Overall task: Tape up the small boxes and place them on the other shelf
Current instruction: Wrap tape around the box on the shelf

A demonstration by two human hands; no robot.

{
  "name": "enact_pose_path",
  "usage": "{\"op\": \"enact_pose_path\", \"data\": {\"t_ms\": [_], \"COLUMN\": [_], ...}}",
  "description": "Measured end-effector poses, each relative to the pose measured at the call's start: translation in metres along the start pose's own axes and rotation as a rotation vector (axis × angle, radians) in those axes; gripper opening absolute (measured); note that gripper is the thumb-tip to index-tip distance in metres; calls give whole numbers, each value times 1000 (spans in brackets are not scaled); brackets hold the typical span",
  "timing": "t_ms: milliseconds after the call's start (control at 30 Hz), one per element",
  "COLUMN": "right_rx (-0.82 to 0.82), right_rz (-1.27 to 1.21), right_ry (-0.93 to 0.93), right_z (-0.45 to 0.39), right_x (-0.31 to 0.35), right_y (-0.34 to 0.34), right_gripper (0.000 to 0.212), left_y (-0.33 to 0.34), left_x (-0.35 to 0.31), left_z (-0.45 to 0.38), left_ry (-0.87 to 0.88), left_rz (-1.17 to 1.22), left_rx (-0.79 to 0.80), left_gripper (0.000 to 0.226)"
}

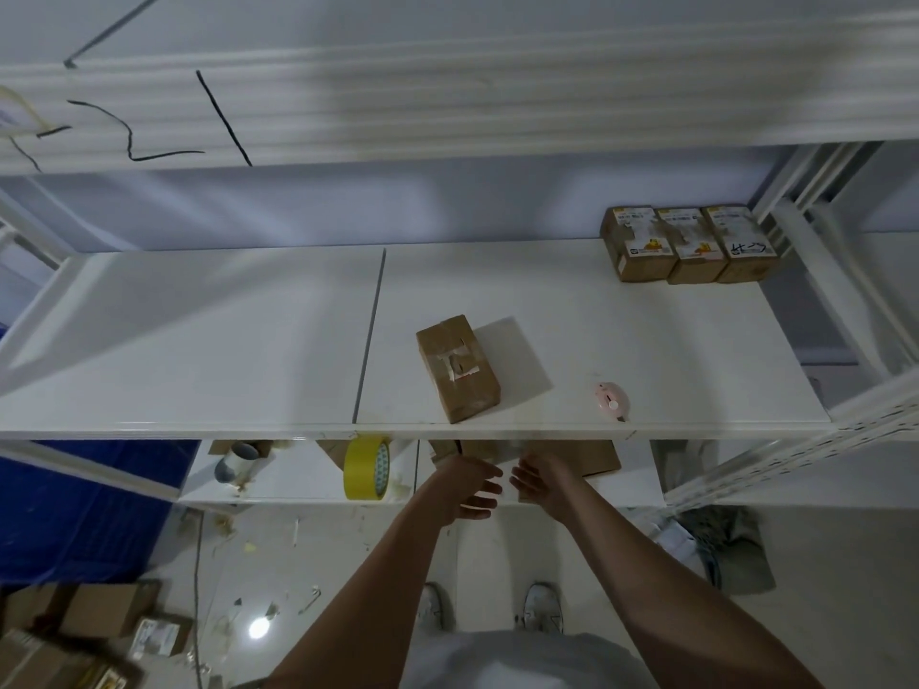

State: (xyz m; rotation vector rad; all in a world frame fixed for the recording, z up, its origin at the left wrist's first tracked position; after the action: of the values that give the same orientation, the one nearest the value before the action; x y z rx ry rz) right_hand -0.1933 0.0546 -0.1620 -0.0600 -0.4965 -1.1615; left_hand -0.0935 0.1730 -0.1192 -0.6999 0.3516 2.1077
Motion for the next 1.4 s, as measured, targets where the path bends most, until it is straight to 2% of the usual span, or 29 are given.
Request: {"op": "enact_pose_path", "data": {"t_ms": [167, 300, 433, 567, 733, 867, 967, 1033, 1100, 1233, 1333, 1400], "right_rx": [1, -3, -79, -119, -218, -149, -99, -65, -49, -138, -96, -57], "right_rz": [-135, -70, 23, 69, -12, -91, -90, -33, 117, 459, 615, 709], "right_ry": [16, -59, -19, -14, -88, -166, -248, -321, -424, -596, -546, -524], "right_z": [24, 50, 63, 71, 75, 92, 115, 136, 157, 185, 188, 186], "right_x": [-9, 0, 19, 32, 48, 75, 95, 111, 129, 156, 162, 166], "right_y": [-1, 8, 18, 30, 34, 41, 46, 51, 56, 55, 50, 50], "right_gripper": [10, 16, 24, 18, 11, 4, 12, 14, 6, 6, 7, 11], "left_y": [2, 10, 22, 26, 21, 25, 32, 38, 44, 41, 25, 12], "left_x": [-11, -21, -31, -37, -47, -56, -66, -76, -89, -112, -122, -125], "left_z": [-4, -2, -3, -5, -4, 2, 4, 9, 13, 19, 27, 28], "left_ry": [54, 78, 48, -5, -43, -73, -39, -28, -14, 89, 156, 196], "left_rz": [48, 143, 256, 283, 307, 429, 580, 695, 823, 1096, 1101, 1017], "left_rx": [-44, -28, -17, 64, 116, 163, 159, 192, 220, 279, 331, 300], "left_gripper": [24, 12, 22, 36, 31, 30, 43, 52, 59, 66, 75, 72]}}
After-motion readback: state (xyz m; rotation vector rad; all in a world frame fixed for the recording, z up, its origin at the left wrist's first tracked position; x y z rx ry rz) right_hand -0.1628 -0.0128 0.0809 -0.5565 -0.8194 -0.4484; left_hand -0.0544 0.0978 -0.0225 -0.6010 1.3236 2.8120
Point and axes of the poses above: each hand's wrist, its own z-axis away from the middle knuckle, its own y-axis out of the palm, x = y × z, the point moved 1 cm from there along -z, towards the middle knuckle, and after that the axes turned 6 degrees about y, right-handed, at the moved point
